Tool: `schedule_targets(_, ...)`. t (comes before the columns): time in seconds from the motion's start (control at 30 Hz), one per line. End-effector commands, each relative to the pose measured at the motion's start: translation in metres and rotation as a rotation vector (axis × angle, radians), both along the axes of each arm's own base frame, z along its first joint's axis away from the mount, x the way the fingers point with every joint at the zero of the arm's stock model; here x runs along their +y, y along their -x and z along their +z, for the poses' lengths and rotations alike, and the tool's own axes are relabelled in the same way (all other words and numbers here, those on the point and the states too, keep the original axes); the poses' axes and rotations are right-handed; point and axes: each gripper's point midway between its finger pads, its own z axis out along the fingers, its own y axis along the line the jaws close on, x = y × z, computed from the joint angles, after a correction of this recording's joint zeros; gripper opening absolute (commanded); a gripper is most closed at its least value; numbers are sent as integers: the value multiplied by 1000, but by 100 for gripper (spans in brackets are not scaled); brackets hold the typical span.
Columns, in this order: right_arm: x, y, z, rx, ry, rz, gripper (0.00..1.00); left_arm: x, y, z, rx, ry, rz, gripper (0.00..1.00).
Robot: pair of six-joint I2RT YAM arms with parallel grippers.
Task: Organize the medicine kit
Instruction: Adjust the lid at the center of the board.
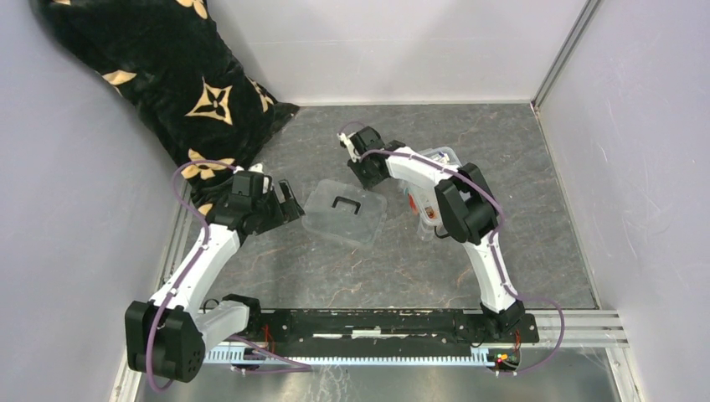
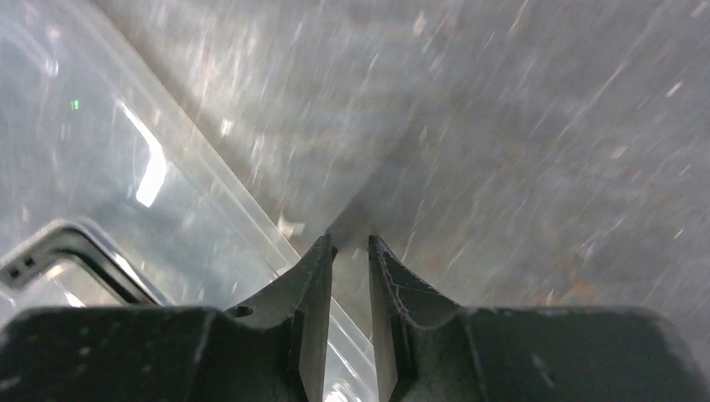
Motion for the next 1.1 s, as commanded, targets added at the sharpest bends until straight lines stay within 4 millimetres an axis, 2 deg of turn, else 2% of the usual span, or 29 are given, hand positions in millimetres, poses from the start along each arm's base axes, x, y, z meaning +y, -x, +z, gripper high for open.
schedule_targets(0.0,-15,48,8,82,21,25,28,-15,-3,-3,-11,88,8,97)
schedule_targets(0.27,-15,124,7,133,-56,72,29,-32,1,-30,41,108,-22,96)
schedule_targets(0.37,-12,147,17,103,-135,69,29,-36,3,-42,61,95,-27,96)
schedule_targets(0.43,-3,164,25,114,-220,103,30,-38,5,-51,78,94,-30,95)
schedule_targets(0.6,12,191,39,150,-380,192,31,-45,4,-64,92,99,-45,89)
schedule_targets(0.7,6,187,43,112,-365,171,34,-50,1,-68,94,99,-52,85)
schedule_targets(0.8,-23,164,51,-30,-260,25,43,-57,-1,-71,96,100,-66,81)
schedule_targets(0.87,-33,155,60,-88,-239,-26,47,-61,-1,-74,100,103,-78,76)
schedule_targets(1.0,-29,156,65,-75,-264,-42,64,-77,3,-79,105,103,-133,69)
schedule_targets(1.07,-23,157,61,-57,-288,-43,69,-80,4,-82,110,91,-144,67)
